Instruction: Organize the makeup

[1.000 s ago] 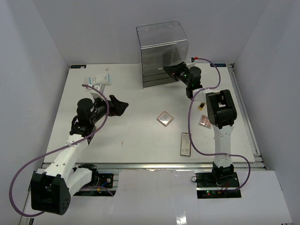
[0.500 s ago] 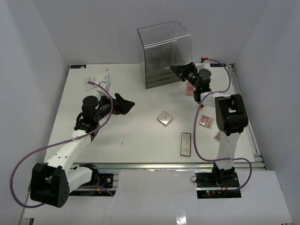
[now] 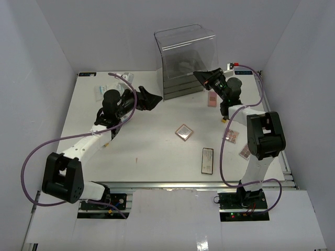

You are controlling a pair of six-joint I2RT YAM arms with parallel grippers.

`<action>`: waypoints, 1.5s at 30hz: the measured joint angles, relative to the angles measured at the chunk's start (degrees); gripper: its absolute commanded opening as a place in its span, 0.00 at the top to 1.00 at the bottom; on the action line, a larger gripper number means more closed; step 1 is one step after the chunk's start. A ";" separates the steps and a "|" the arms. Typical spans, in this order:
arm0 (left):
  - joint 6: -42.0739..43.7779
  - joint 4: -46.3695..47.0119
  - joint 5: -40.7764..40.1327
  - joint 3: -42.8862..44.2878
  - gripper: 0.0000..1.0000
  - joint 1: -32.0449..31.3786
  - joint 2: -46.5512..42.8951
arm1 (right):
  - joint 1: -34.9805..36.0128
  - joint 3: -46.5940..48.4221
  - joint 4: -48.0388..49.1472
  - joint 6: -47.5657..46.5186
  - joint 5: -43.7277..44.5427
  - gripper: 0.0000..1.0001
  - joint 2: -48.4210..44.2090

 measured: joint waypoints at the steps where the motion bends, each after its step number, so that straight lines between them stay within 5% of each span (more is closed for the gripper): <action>1: -0.24 0.48 -0.06 1.16 0.02 -0.27 1.47 | 0.00 -0.08 -0.14 -0.01 0.00 0.88 -0.21; 26: -4.28 2.66 -1.40 25.71 0.06 -3.12 25.79 | 0.10 -0.08 -3.82 -0.55 -0.57 0.88 -3.19; 34: -5.98 2.34 -0.18 31.59 0.23 -3.71 29.76 | 0.25 -0.08 -4.19 -0.73 -0.89 0.87 -3.53; 45: -9.17 2.57 3.91 33.52 0.59 -3.76 31.05 | 0.37 -0.08 -4.63 -1.70 -1.18 0.82 -4.16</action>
